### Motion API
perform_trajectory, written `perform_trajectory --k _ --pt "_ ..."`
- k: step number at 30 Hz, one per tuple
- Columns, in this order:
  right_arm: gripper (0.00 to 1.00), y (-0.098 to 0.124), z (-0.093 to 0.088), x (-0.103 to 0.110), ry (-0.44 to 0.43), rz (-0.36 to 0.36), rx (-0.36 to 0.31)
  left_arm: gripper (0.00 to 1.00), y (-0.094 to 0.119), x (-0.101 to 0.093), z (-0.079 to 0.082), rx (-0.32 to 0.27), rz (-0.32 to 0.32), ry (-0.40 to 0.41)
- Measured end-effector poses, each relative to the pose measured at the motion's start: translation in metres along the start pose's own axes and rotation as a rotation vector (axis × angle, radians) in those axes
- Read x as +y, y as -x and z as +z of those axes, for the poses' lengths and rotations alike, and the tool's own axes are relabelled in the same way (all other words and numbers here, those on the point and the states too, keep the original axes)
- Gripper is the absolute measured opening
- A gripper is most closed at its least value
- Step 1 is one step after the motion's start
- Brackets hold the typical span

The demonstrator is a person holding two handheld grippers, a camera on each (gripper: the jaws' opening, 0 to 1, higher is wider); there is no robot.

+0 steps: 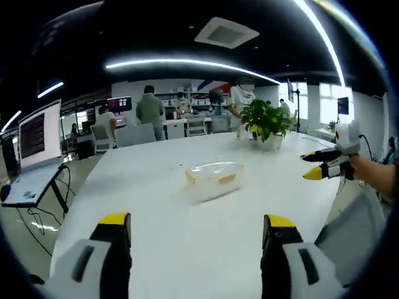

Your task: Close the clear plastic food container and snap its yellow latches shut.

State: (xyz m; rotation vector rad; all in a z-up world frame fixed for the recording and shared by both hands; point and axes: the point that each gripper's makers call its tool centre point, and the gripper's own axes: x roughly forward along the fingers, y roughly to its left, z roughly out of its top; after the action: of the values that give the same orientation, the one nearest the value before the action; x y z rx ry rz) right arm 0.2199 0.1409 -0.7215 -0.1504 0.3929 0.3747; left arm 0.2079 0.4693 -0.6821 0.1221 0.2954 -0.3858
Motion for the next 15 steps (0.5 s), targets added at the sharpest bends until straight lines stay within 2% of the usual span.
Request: perform_trajectory --k 4,5,7,9,10,13,14,15 --pt "0.64 0.016 -0.003 0.010 -0.021 -0.007 -0.020 0.82 0.023 0.003 -0.006 -0.005 0.010 0.021" --pt "0.64 0.019 -0.003 0.012 -0.032 -0.005 -0.026 0.81 0.027 0.005 -0.003 -0.011 0.020 0.021" --pt "0.64 0.026 -0.003 0.018 -0.048 -0.008 -0.042 0.81 0.036 0.008 0.012 -0.076 0.044 -0.014" --pt "0.63 0.029 -0.003 0.025 -0.054 -0.009 -0.059 0.81 0.042 0.010 0.014 -0.119 0.058 -0.066" --pt "0.63 0.030 -0.004 0.029 -0.054 -0.015 -0.063 0.80 0.043 0.011 0.008 -0.107 0.065 -0.079" --pt "0.63 0.030 -0.010 0.039 -0.044 -0.004 -0.056 0.79 0.045 0.023 -0.028 0.003 0.108 -0.074" --pt "0.63 0.030 -0.014 0.045 -0.038 0.016 -0.049 0.78 0.046 0.025 -0.036 0.026 0.113 -0.081" --pt "0.63 0.029 -0.017 0.047 -0.026 0.019 -0.038 0.76 0.047 0.027 -0.043 0.024 0.118 -0.071"
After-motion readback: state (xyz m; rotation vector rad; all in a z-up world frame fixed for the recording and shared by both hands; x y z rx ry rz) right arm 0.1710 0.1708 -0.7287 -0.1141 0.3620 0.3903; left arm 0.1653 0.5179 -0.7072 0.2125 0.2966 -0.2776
